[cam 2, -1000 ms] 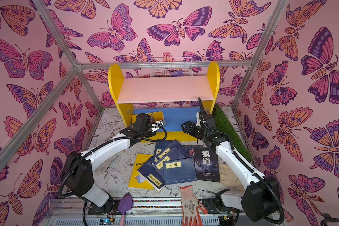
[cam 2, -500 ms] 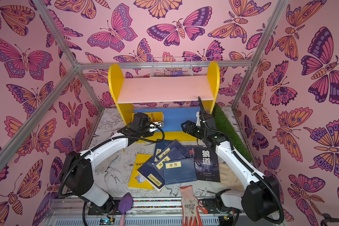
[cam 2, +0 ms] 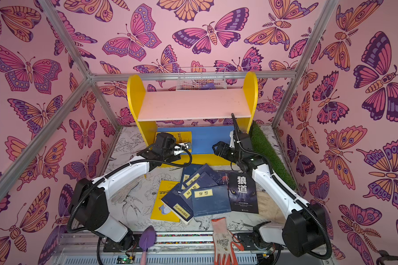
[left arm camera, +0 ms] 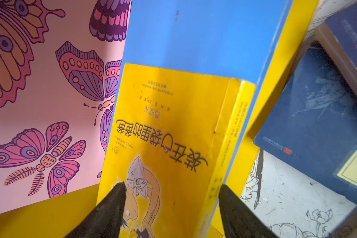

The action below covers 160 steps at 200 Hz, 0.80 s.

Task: Stacking books/files
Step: Place the book at the bookshelf.

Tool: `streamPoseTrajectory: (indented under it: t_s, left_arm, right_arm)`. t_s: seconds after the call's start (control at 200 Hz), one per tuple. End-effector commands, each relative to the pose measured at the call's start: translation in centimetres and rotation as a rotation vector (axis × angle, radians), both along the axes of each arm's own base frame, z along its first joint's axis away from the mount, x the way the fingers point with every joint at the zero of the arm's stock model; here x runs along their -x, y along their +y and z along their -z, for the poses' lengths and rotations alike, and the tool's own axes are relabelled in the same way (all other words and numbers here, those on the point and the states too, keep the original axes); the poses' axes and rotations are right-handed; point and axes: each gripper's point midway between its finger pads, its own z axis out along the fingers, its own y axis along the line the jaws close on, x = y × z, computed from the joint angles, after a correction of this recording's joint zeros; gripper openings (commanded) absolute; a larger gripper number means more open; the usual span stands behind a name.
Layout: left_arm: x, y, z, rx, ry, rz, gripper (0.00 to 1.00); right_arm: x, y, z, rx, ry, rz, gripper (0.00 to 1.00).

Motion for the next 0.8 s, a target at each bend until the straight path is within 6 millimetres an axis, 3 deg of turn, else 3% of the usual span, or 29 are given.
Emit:
streamPoseTrajectory:
  t_s: [0.0,0.08,0.13,0.416,0.511,0.596,0.797]
  left_arm:
    - [1.8,-0.5,-3.4,0.073,-0.002,0.008,0.8]
    - [2.8,-0.4,-4.1,0.12,0.033,-0.008,0.97]
    - [3.5,-0.2,-4.1,0.131,0.055,-0.018,1.0]
    - [5.8,1.5,-3.7,0.262,0.098,-0.143,0.97]
    - [6.6,1.7,-4.2,0.429,0.129,-0.228,0.96]
    - [8.6,1.3,-4.8,0.601,0.166,-0.225,0.94]
    - [12.0,2.7,-2.1,0.831,0.309,-0.393,0.9]
  right_arm:
    - [-0.4,-0.3,-0.8,0.024,-0.016,0.02,0.83]
    - [-0.2,-0.6,-0.6,0.038,-0.01,0.028,0.83]
    - [-0.2,-0.7,-0.5,0.043,-0.008,0.03,0.83]
    - [0.2,-0.2,0.0,0.091,-0.012,0.003,0.82]
    - [0.8,1.5,0.3,0.209,-0.02,-0.065,0.82]
    - [1.2,3.0,0.6,0.279,-0.022,-0.11,0.82]
    - [2.5,6.4,1.3,0.372,-0.056,-0.252,0.77]
